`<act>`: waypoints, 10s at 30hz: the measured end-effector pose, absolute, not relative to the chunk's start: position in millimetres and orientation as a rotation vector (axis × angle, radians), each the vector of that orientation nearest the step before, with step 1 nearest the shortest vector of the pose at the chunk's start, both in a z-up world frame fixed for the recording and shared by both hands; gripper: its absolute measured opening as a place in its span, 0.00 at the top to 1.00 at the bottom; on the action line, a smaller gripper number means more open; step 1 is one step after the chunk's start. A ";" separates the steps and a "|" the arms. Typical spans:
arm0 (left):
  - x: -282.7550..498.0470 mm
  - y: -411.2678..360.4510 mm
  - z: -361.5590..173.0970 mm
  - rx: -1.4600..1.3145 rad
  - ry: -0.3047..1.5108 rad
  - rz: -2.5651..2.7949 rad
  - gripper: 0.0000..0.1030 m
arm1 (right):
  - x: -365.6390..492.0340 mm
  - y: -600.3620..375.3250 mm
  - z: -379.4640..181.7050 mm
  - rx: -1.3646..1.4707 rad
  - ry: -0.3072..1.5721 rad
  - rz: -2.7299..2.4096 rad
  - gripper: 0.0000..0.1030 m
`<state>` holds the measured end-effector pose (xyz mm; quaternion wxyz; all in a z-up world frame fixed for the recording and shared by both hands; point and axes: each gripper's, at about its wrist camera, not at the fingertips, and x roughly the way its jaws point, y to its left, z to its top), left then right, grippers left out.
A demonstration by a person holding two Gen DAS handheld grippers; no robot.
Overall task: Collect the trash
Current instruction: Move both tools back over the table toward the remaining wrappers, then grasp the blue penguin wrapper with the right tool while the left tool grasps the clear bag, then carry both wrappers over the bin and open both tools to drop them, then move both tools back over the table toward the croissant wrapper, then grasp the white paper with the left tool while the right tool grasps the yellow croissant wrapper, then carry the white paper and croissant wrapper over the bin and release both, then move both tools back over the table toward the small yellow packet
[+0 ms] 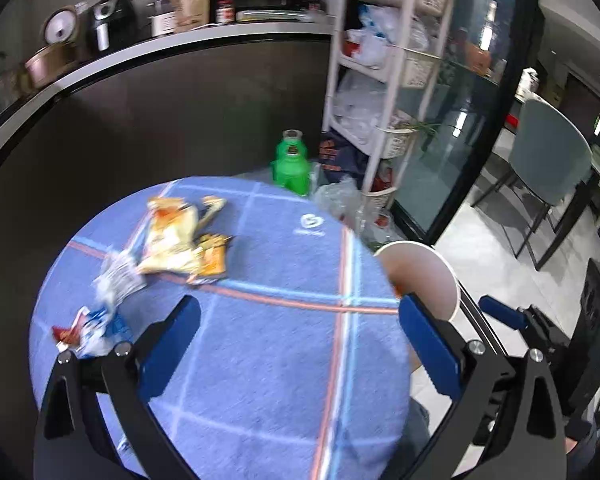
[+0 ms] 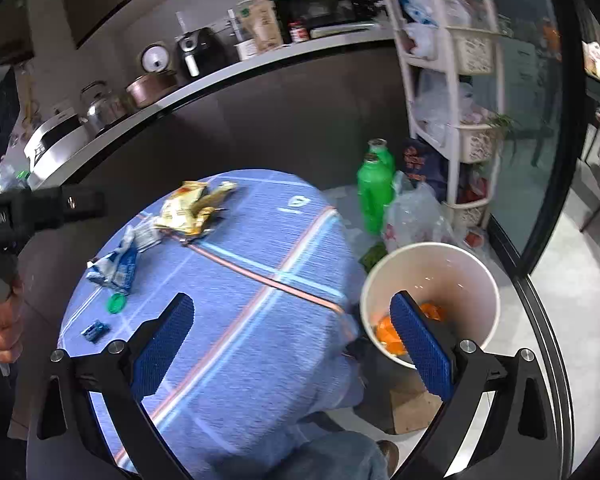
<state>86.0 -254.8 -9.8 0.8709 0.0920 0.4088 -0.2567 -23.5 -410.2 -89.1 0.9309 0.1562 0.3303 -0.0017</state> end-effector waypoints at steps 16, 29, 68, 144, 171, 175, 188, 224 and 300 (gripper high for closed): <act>102.4 -114.5 -29.6 0.036 0.904 -0.332 0.03 | 23.8 -317.2 -80.8 0.214 0.739 0.122 0.08; 124.3 -49.7 -46.5 -0.048 0.912 -0.273 0.03 | 81.3 -261.6 -83.4 0.146 0.762 0.125 0.08; 226.6 20.6 -149.6 -0.363 1.153 -0.261 0.70 | 100.1 -194.9 -109.1 0.139 0.889 0.312 0.93; 117.2 -363.6 -39.2 0.161 0.881 -0.685 0.03 | -30.8 -460.8 -121.4 0.364 0.727 -0.121 0.08; 127.4 -51.4 -48.2 -0.072 0.940 -0.269 0.03 | 90.0 -276.6 -93.4 0.199 0.824 0.231 0.12; 141.0 -33.6 -57.5 -0.087 0.946 -0.280 0.05 | 141.9 -254.6 -93.9 0.184 0.845 0.267 0.17; 197.1 -12.7 -79.1 -0.116 0.981 -0.313 0.10 | 275.3 -245.7 -117.5 0.267 0.928 0.148 0.22; 319.2 -66.0 -133.6 -0.142 1.018 -0.366 0.65 | 161.4 -266.0 -85.6 0.258 0.811 0.187 0.95; 128.3 -426.3 -77.4 0.308 0.858 -0.792 0.03 | -16.0 -511.4 -165.1 0.450 0.775 -0.187 0.08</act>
